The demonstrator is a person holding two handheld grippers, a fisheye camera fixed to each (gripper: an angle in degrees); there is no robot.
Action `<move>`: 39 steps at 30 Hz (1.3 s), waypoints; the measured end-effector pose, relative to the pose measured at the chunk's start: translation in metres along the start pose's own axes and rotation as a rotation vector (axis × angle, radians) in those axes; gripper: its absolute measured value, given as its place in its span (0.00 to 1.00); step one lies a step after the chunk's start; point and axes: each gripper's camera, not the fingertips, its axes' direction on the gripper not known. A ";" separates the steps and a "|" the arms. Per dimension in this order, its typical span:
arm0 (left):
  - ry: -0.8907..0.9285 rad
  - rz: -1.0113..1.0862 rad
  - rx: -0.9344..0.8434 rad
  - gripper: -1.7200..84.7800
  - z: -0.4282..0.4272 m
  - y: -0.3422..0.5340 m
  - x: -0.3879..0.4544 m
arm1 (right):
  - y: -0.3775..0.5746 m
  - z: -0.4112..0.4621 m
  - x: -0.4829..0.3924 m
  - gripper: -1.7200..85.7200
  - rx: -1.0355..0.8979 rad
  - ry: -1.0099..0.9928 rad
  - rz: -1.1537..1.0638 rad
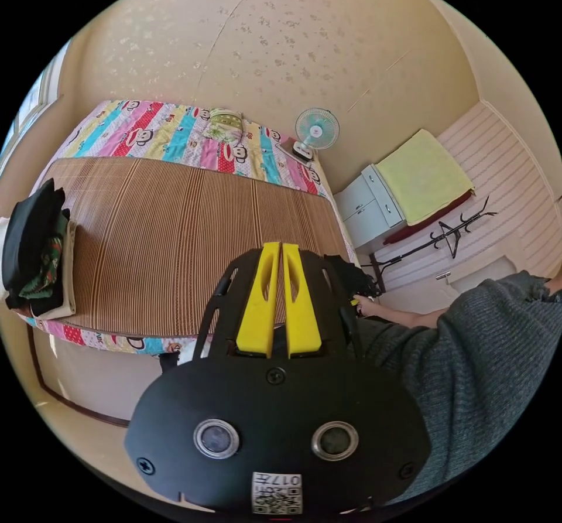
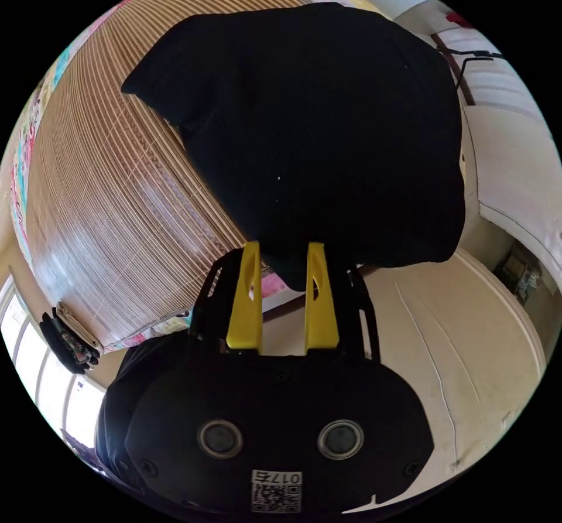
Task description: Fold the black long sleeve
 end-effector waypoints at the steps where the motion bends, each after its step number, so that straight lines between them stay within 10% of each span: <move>1: -0.001 -0.004 0.007 0.01 0.002 0.000 -0.002 | -0.003 -0.008 -0.003 0.12 -0.012 0.016 -0.026; 6: 0.041 -0.066 0.091 0.01 0.013 -0.003 -0.035 | 0.010 -0.064 0.016 0.07 0.071 -0.238 -0.039; 11: 0.007 -0.089 0.149 0.01 0.007 -0.013 -0.072 | 0.044 -0.167 0.026 0.05 0.360 -0.946 -0.293; 17: -0.094 -0.123 0.242 0.01 -0.039 -0.044 -0.131 | 0.082 -0.235 -0.113 0.05 0.322 -1.097 -0.822; 28: -0.059 -0.076 0.168 0.01 0.007 -0.103 -0.146 | 0.115 -0.057 -0.265 0.05 -0.288 -0.513 -0.871; 39: -0.040 -0.238 0.116 0.01 0.011 -0.116 -0.202 | 0.109 -0.123 -0.262 0.12 -0.009 -0.372 -0.717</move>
